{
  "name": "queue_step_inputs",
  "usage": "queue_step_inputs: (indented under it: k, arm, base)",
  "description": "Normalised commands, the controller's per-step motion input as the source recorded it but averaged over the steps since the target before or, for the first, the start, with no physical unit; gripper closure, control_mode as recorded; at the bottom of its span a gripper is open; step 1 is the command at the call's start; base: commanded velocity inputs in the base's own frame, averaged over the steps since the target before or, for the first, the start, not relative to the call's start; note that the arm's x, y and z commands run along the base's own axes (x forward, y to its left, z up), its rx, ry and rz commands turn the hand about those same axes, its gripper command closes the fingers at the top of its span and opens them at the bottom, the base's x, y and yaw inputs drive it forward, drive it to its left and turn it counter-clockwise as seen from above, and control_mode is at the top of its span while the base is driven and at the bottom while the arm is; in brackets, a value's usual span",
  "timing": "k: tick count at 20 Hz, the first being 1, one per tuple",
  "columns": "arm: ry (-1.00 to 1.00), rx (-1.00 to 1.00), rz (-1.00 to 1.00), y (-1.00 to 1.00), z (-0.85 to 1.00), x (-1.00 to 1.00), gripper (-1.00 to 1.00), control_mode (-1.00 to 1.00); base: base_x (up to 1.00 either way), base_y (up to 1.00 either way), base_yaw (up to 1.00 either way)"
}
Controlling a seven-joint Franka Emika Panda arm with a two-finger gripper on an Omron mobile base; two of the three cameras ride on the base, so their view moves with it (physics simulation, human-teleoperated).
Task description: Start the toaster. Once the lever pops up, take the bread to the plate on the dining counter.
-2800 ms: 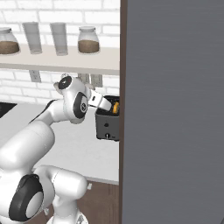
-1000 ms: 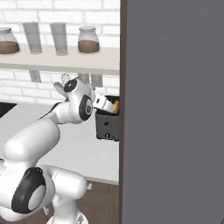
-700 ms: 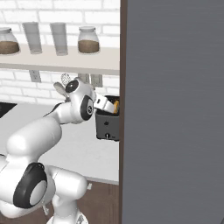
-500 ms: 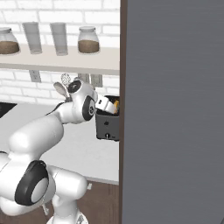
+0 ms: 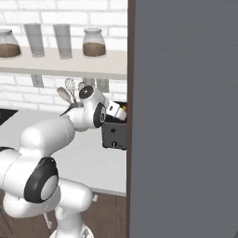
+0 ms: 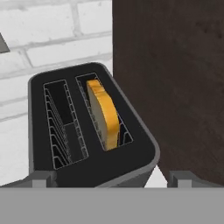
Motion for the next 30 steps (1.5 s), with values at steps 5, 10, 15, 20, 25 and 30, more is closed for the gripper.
queue_step_inputs:
  k: [5,10,15,20,25,30]
  arm:
    - [0.00,0.00,0.06,-0.04,-0.12,0.47,-1.00,-1.00]
    - [0.00,0.00,0.08,-0.10,-0.28,0.35,-1.00,-1.00]
    - [0.00,-0.04,0.07,-0.03,-0.21,0.20,-1.00,-1.00]
    - [0.00,-0.07,0.04,0.00,-0.05,0.22,-1.00,-1.00]
    - [0.00,-0.06,0.01,-0.02,0.00,0.23,-1.00,-1.00]
    - [0.00,-0.01,0.00,-0.01,0.00,0.33,-1.00,-1.00]
  base:
    - [0.00,0.00,0.00]
    - [0.00,0.00,0.00]
    - [0.00,0.00,0.00]
    - [0.00,0.00,0.00]
    - [0.00,0.00,0.00]
    - [0.00,0.00,0.00]
